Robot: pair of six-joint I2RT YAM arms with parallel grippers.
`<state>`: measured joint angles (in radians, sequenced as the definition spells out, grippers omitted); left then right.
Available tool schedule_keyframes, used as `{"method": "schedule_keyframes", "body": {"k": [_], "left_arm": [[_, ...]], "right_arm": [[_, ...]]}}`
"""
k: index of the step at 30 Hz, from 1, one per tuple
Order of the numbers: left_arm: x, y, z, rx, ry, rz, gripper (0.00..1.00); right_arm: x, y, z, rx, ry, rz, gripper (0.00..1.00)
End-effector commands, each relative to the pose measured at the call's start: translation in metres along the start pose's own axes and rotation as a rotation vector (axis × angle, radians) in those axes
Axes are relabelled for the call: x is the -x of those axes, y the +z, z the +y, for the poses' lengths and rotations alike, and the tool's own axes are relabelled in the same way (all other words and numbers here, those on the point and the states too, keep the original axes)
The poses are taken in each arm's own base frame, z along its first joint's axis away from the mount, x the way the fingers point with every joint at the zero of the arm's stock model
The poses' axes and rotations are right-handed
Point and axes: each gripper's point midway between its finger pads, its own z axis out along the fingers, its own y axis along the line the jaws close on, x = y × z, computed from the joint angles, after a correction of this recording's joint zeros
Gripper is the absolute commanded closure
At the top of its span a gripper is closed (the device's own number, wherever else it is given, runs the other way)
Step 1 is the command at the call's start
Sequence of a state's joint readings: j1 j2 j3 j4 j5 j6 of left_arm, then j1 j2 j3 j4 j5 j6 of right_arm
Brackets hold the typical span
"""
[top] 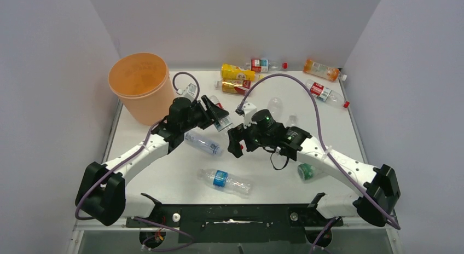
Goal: Put the plastic bottles in the bin
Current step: Pick up the plastic bottle at the center of the board, then place the plastic bottle in the trash bin.
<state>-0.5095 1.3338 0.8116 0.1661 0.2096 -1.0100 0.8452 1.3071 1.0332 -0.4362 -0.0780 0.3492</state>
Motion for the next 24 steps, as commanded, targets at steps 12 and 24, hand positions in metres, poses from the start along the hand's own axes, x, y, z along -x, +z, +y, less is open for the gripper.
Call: {"method": "schedule_keyframes", "body": {"k": [12,24], "left_arm": [[0.158,-0.041,-0.044,0.056,0.214,-0.249,0.53],[0.291,-0.101,-0.057,0.088,0.271,-0.514,0.51]], "right_arm": [[0.023,-0.064,0.003,-0.019,0.031,-0.158,0.02],[-0.002,-0.053,-0.003,-0.028,0.050,-0.111,0.02]]}}
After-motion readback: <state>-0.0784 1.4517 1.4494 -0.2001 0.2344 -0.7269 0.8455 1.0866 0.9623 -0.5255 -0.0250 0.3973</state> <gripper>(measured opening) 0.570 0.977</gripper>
